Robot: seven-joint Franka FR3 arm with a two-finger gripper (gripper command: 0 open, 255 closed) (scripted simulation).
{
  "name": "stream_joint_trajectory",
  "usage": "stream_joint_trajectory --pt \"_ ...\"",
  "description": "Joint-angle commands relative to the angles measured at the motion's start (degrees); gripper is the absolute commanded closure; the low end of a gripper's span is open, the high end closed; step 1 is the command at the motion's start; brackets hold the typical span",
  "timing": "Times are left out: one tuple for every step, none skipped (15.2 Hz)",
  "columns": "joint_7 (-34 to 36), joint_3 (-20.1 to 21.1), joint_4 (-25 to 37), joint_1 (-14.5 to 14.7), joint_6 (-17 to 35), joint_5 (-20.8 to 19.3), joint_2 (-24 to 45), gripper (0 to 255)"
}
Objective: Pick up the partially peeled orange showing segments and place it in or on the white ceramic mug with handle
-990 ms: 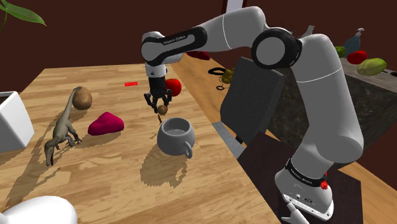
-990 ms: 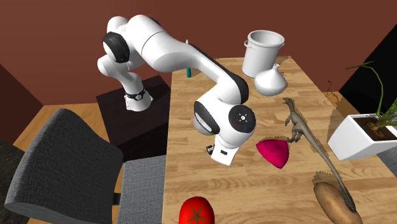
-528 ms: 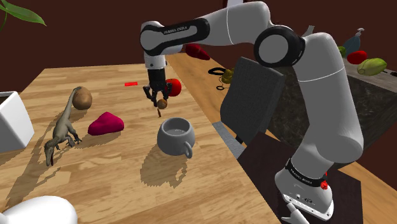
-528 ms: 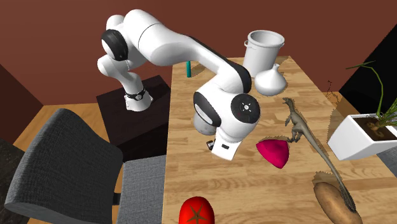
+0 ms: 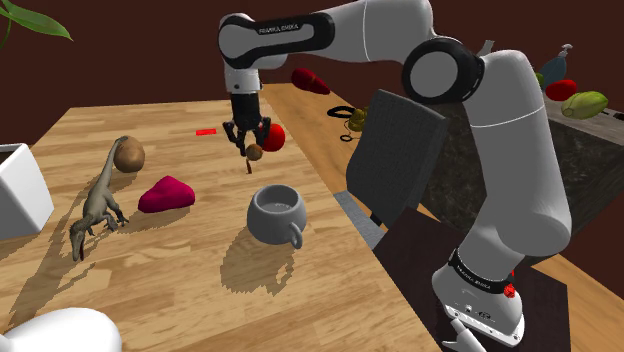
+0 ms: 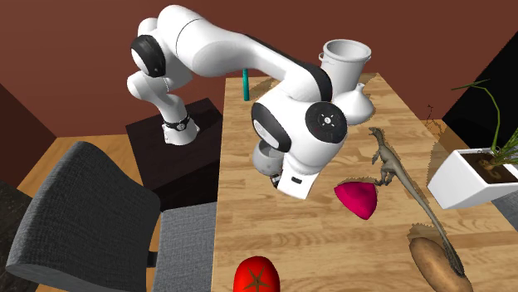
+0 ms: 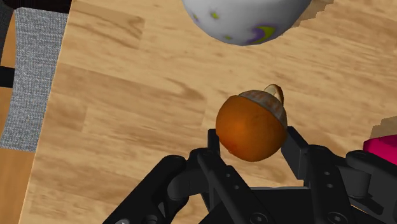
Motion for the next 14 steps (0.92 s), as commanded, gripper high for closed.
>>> stream_joint_trajectory --pt "0.2 0.0 2.1 0.0 -1.8 0.0 0.3 255" --pt "0.4 0.0 2.9 0.1 -2.5 0.0 0.3 255" --pt "0.5 0.0 3.7 0.1 -3.3 0.0 0.3 255" --pt "0.6 0.1 4.5 0.1 -4.1 0.0 0.4 255" --pt "0.7 0.1 5.4 0.1 -4.9 -0.1 0.4 255" --pt "0.8 0.1 6.3 0.1 -5.7 -0.1 0.5 255" --pt "0.9 0.1 7.3 0.1 -6.6 -0.1 0.6 255" --pt "1.1 0.1 8.3 0.2 -7.4 -0.1 0.8 255" --pt "1.2 0.1 9.1 0.2 -8.1 -0.1 0.9 255" --pt "1.4 0.3 3.6 0.3 -6.0 0.3 -2.5 255" --pt "1.6 0.5 -1.2 0.4 -4.1 0.6 -5.6 255" --pt "1.8 0.7 -5.5 0.5 -2.6 0.9 -8.4 255" --pt "2.1 1.0 -9.5 0.6 -1.1 1.3 -11.0 255" --pt "2.4 1.2 -13.1 0.8 0.1 1.6 -13.5 255"
